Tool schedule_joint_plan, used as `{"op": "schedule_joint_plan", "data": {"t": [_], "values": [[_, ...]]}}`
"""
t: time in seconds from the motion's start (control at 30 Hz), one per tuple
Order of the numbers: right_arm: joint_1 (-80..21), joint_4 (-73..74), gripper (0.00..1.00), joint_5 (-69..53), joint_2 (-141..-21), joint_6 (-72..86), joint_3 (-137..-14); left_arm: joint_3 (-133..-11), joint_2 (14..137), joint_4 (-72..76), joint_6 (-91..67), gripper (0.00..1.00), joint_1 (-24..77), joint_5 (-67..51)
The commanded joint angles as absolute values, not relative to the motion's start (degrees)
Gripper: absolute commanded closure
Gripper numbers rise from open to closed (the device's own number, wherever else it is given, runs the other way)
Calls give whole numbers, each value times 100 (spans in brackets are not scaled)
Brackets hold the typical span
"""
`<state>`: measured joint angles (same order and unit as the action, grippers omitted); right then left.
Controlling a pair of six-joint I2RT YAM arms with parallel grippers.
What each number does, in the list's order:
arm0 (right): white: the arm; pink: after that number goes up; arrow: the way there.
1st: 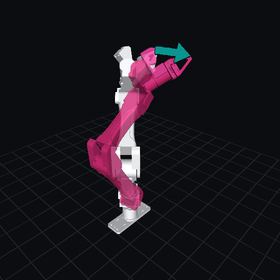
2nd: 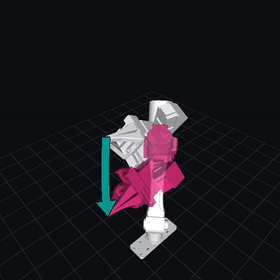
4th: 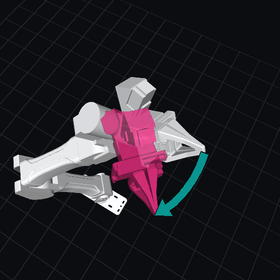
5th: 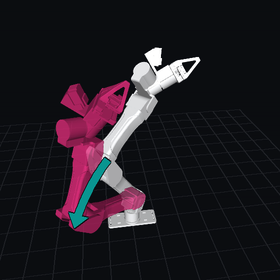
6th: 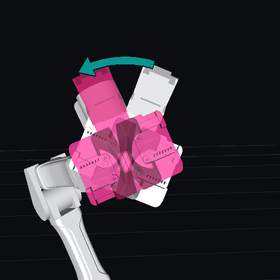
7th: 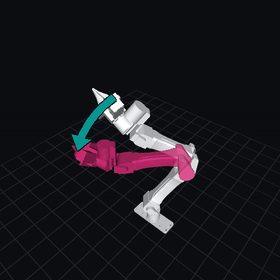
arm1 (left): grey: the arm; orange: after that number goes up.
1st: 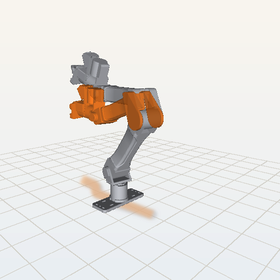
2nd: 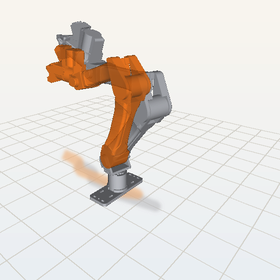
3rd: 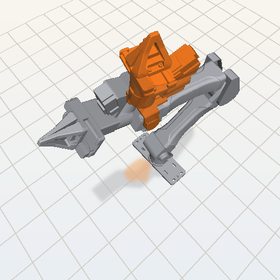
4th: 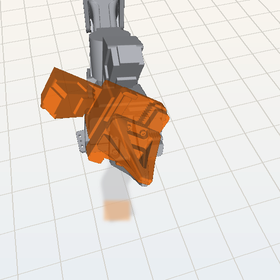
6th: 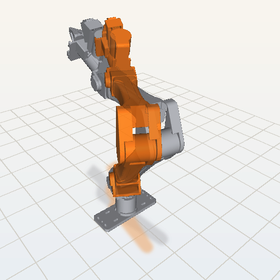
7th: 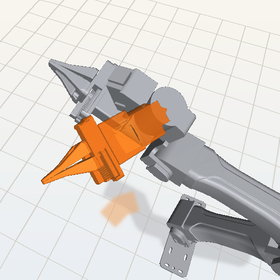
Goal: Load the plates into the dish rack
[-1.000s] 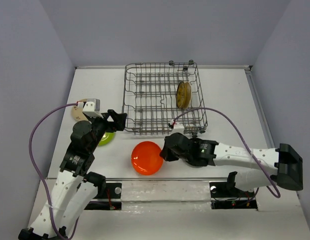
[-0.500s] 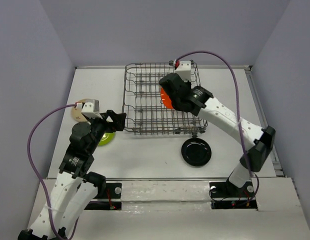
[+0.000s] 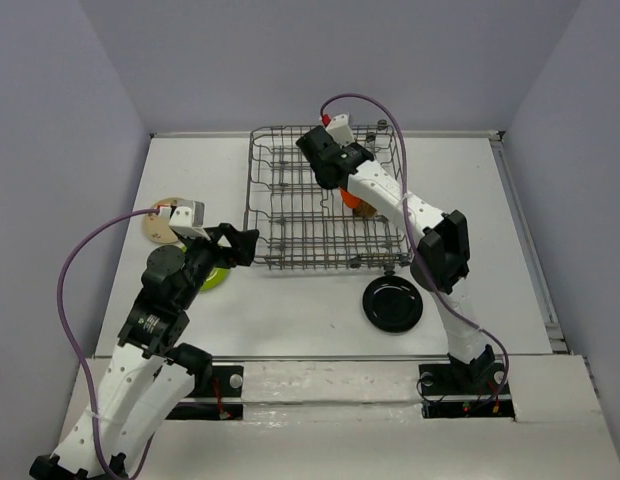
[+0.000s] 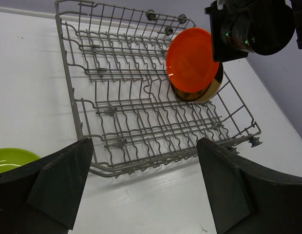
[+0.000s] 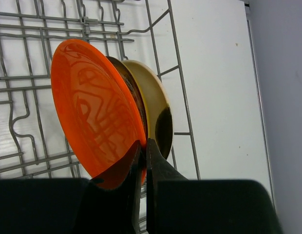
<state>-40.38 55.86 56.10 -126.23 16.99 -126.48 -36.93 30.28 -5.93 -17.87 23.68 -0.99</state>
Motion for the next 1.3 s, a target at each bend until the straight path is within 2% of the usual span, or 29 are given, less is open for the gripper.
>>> {"op": "schedule_joint_plan", "data": {"t": [0.0,0.7,0.8,0.93,1.27], "values": [[-3999,5739,93,5731,-12559,1362,-13166,-3929,2962,-448,-1749,1,2434,-62],[-3999,5801,93,5300,-13386,1450,-13395,-3929,2971,-439,-1793,1,2452,88],[-4052,5661,81,5291,-13360,1494,-13377,-3929,2988,-439,-1784,1,2452,70],[-4122,5204,73,5003,-13123,1477,-13167,-3920,2997,-439,-1784,1,2443,88],[-4122,4597,71,4641,-12648,1600,-12779,-3920,2971,-439,-1793,1,2443,88]]}}
